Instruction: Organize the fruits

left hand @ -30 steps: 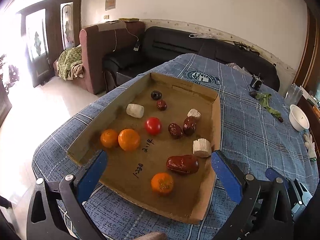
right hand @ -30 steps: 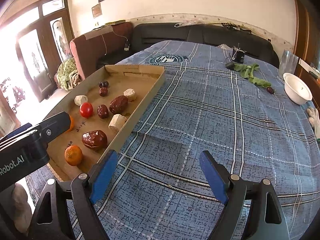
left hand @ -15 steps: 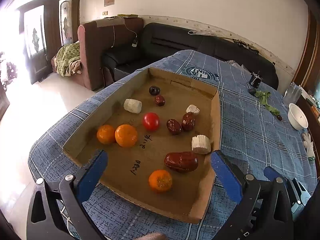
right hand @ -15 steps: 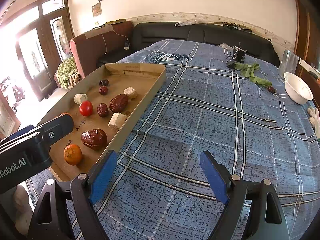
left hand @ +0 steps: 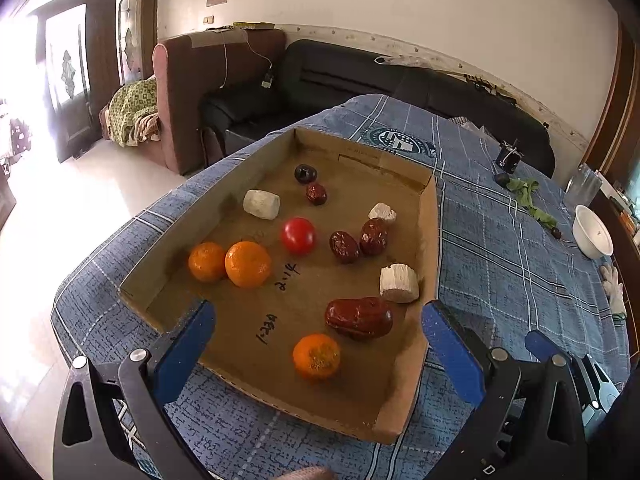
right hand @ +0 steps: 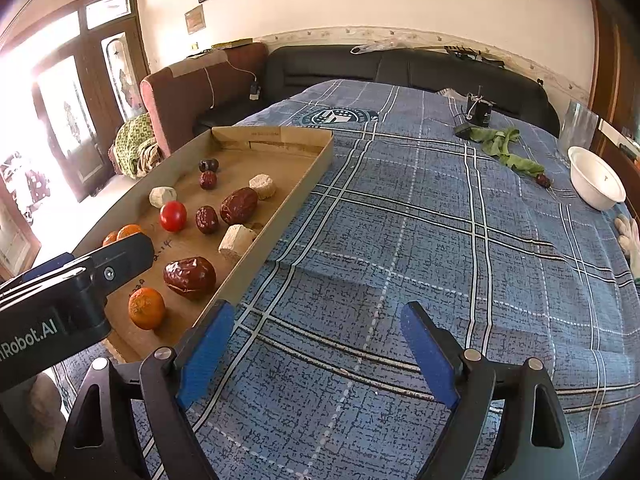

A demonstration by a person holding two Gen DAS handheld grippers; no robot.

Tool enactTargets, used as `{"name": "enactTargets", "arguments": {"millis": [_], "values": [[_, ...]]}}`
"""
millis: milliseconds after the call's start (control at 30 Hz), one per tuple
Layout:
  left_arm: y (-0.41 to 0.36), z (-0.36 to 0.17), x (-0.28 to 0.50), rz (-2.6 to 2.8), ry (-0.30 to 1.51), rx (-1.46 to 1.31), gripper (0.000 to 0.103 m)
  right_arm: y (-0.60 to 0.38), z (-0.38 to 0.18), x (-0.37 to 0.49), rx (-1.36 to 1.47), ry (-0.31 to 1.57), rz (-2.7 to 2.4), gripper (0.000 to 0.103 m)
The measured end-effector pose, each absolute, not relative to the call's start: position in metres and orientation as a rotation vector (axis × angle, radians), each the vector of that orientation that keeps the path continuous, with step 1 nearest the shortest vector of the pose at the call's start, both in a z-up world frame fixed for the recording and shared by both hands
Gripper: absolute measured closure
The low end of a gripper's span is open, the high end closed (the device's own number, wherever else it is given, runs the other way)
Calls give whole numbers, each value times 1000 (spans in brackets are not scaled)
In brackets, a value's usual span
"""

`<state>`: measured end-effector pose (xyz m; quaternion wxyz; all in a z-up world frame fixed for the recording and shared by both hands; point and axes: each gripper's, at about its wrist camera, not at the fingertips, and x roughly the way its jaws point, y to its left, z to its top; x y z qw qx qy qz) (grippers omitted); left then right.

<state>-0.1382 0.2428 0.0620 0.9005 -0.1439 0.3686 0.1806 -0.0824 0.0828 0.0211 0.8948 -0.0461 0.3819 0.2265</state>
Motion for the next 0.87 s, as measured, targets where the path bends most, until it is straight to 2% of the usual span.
{"name": "enactTargets", "arguments": {"millis": [400, 867], "values": [[260, 75, -154, 449, 730, -303, 0, 88, 23, -78, -93, 801, 485, 12], [259, 100, -178, 464, 681, -306, 0, 109, 51, -109, -198, 666, 548, 9]]}}
